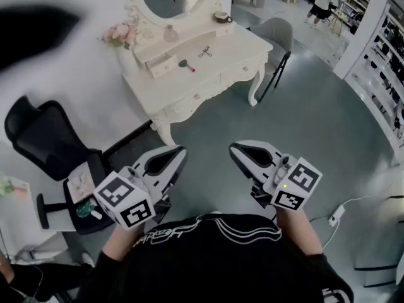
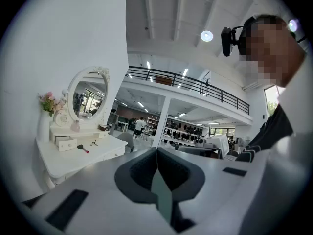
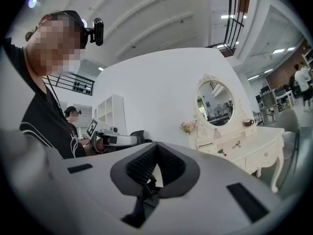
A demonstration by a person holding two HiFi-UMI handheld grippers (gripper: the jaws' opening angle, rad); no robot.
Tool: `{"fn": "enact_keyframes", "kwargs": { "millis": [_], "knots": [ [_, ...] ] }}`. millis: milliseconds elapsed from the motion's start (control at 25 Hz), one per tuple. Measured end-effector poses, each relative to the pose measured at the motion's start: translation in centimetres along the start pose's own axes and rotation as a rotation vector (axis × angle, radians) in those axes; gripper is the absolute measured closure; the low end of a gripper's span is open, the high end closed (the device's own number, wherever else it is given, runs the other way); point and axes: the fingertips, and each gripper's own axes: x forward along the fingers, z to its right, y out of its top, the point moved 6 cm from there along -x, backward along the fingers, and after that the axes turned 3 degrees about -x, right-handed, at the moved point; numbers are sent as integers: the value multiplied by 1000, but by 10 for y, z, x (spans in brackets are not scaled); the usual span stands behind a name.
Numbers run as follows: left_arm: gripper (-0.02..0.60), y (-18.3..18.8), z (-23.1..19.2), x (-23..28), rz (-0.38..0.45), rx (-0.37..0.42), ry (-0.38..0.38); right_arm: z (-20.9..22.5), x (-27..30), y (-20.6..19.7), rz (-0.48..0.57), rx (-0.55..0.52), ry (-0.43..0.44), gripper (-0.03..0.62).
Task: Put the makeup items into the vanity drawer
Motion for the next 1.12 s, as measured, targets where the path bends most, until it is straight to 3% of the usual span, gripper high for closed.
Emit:
{"fn": "enact_keyframes", "kwargs": {
  "millis": [440, 560, 680, 1120],
  "knots": [
    [558, -3, 11, 32, -8, 10, -4, 25, -20, -1, -33, -2, -82, 566],
    [558, -5, 15, 42, -6, 15, -4, 30, -28, 0, -39, -17, -67, 561],
    [558, -7, 18, 49, 4, 19, -6, 35, -36, -1, -53, -38, -66, 454],
    [558, -19, 7, 68, -14, 25, 23, 65, -37, -13, -63, -55, -98, 347]
  ]
}}
